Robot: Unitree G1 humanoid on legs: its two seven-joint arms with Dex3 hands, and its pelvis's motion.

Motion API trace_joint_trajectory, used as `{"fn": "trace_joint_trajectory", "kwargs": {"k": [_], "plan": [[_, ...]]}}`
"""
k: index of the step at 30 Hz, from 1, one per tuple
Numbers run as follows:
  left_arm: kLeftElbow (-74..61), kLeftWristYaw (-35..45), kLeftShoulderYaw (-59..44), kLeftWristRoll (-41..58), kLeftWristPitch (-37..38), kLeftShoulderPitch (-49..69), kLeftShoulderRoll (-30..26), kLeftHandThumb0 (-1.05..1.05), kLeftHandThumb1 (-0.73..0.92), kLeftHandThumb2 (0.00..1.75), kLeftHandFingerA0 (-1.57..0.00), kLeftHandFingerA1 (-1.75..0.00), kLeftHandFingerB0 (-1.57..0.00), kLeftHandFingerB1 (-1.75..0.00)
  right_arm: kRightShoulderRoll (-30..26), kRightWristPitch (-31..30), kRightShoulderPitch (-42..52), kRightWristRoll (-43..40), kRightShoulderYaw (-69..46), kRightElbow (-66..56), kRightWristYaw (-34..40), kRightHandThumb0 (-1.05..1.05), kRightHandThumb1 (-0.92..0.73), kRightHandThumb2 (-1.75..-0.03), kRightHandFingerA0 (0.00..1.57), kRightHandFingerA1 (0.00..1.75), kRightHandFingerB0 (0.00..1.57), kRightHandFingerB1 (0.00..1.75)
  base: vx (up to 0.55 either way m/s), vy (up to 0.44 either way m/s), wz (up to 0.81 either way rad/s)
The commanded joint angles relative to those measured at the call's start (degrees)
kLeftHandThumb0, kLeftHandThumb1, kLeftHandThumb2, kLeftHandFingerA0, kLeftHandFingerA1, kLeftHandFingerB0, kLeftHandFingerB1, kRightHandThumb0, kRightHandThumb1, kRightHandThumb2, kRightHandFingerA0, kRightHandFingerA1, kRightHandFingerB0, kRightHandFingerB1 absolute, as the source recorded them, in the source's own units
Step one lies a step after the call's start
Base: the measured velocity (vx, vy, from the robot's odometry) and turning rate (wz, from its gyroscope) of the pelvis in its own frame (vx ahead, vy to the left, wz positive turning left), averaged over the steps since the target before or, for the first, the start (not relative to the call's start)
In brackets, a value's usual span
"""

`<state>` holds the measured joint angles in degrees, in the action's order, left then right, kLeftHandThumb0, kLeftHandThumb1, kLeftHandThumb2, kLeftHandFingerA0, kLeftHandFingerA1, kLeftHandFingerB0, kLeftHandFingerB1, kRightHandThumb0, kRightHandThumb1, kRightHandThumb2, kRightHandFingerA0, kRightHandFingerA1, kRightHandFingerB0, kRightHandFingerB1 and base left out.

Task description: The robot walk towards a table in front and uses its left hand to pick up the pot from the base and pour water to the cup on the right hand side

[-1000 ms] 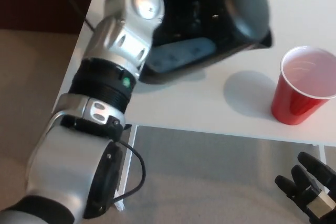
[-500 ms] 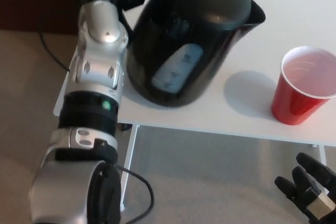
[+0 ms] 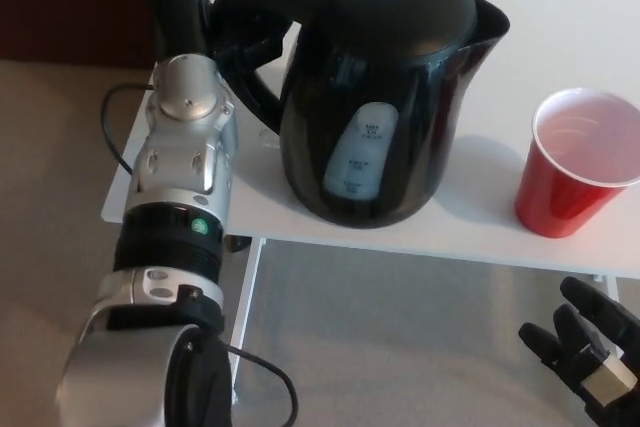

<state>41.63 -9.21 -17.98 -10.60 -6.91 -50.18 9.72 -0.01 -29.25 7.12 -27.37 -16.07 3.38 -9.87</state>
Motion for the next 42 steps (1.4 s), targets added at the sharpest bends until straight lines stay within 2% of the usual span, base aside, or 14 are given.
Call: {"fn": "trace_joint_trajectory", "kwargs": {"k": [1, 3, 17, 18, 19, 20, 23, 24, 25, 31, 32, 36, 38, 42], "plan": [[-1.2, 18.4, 4.7, 5.2, -8.0, 0.5, -7.6, -0.68, 0.43, 0.72, 0.00, 0.00, 0.00, 0.00, -0.5, 0.6, -1.2, -0.5, -0.8, -0.1, 0.1, -0.35, -0.45, -0.96, 0.27, 0.64, 0.12, 0.53, 0.00, 0.000, 0.00], [-1.7, 20.6, 6.7, 4.0, -9.6, 0.1, -10.4, -0.69, 0.42, 0.73, 0.00, 0.00, 0.00, 0.00, -0.7, 1.0, -1.7, -0.5, -0.7, 0.3, -0.5, -0.41, -0.64, -0.60, 0.30, 0.71, 0.20, 0.45, 0.00, 0.000, 0.00], [-0.1, 50.6, 16.8, 3.8, -12.8, 0.3, -30.7, -0.62, 0.44, 0.69, 0.00, 0.00, 0.00, 0.00, -1.4, 1.8, -3.1, -0.2, -0.6, 1.3, -1.6, -0.40, -0.67, -0.60, 0.29, 0.71, 0.20, 0.44, 0.00, 0.000, 0.00], [-1.1, 50.4, 16.7, 4.3, -14.0, 0.6, -31.2, -0.58, 0.47, 0.70, 0.00, 0.00, 0.00, 0.00, -1.4, 1.5, -3.4, -0.3, -0.7, 1.3, -1.3, -0.33, -0.46, -0.97, 0.26, 0.64, 0.11, 0.53, 0.00, 0.000, 0.00], [-1.4, 50.3, 16.7, 4.6, -14.4, 0.7, -31.4, -0.58, 0.47, 0.70, 0.00, 0.00, 0.00, 0.00, -1.3, 1.4, -3.4, -0.3, -0.7, 1.2, -1.2, -0.33, -0.46, -0.97, 0.26, 0.64, 0.11, 0.53, 0.00, 0.000, 0.00], [-1.7, 49.9, 17.0, 4.1, -13.2, 1.1, -32.1, -0.54, 0.48, 0.69, 0.00, 0.00, 0.00, 0.00, -1.3, 1.2, -3.7, -0.5, -0.8, 1.4, -1.2, -0.38, -0.67, -0.60, 0.26, 0.68, 0.19, 0.43, 0.00, 0.000, 0.00], [-4.0, 49.1, 18.8, 3.0, -11.2, 2.3, -33.4, -0.48, 0.29, 0.63, 0.00, -0.08, 0.00, -0.02, -1.0, 0.3, -4.3, -1.1, -1.1, 1.7, -0.7, -0.38, -0.66, -0.59, 0.29, 0.74, 0.19, 0.42, 0.00, 0.000, 0.00], [-3.5, 49.3, 20.9, 0.9, -8.4, 2.3, -34.3, -0.49, 0.32, 0.65, 0.00, -0.11, 0.00, -0.04, -1.0, 0.5, -4.6, -1.1, -1.2, 2.1, -0.9, -0.32, -0.45, -0.95, 0.33, 0.68, 0.11, 0.52, 0.00, 0.000, 0.00], [-3.8, 48.8, 23.5, -1.8, -5.5, 2.5, -35.4, -0.46, 0.34, 0.69, 0.00, -0.21, 0.00, -0.12, -1.1, 0.6, -4.7, -1.0, -1.1, 2.2, -1.1, -0.38, -0.66, -0.60, 0.29, 0.75, 0.19, 0.42, 0.00, 0.000, 0.00], [-2.0, 42.9, 34.2, -10.3, 4.0, 2.7, -38.3, -0.49, 0.34, 0.73, -0.04, -0.25, -0.03, -0.19, -0.5, 0.6, -5.4, -0.8, -0.9, 1.9, -0.2, -0.37, -0.65, -0.60, 0.30, 0.71, 0.20, 0.43, 0.00, 0.000, 0.00], [-1.7, 41.2, 35.6, -10.9, 5.5, 3.0, -38.7, -0.52, 0.34, 0.75, -0.03, -0.38, -0.01, -0.23, -0.4, 0.7, -5.5, -0.7, -0.8, 2.0, -0.1, -0.32, -0.44, -0.95, 0.32, 0.67, 0.12, 0.53, 0.00, 0.000, 0.00], [-1.8, 36.4, 39.8, -12.0, 9.7, 4.1, -40.1, -0.31, 0.14, 0.78, 0.00, -0.47, 0.00, -0.48, -0.8, 1.3, -5.9, -0.6, -0.7, 2.7, -1.1, -0.39, -0.63, -0.61, 0.30, 0.72, 0.20, 0.44, 0.00, 0.000, 0.00], [-1.6, 35.4, 41.3, -12.7, 10.6, 4.2, -40.3, -0.61, 0.43, 0.54, -0.16, -0.28, -0.06, -0.22, -0.8, 1.2, -5.9, -0.6, -0.7, 2.3, -0.9, -0.39, -0.63, -0.61, 0.29, 0.71, 0.19, 0.44, 0.00, 0.000, 0.00], [-1.2, 35.8, 41.5, -10.8, 11.1, 4.2, -40.5, -0.55, 0.34, 0.78, -0.02, -0.39, 0.00, -0.23, -0.8, 1.4, -6.7, -0.4, -0.4, 2.8, -1.0, -0.40, -0.63, -0.60, 0.28, 0.71, 0.19, 0.45, 0.00, 0.000, 0.00]]}}
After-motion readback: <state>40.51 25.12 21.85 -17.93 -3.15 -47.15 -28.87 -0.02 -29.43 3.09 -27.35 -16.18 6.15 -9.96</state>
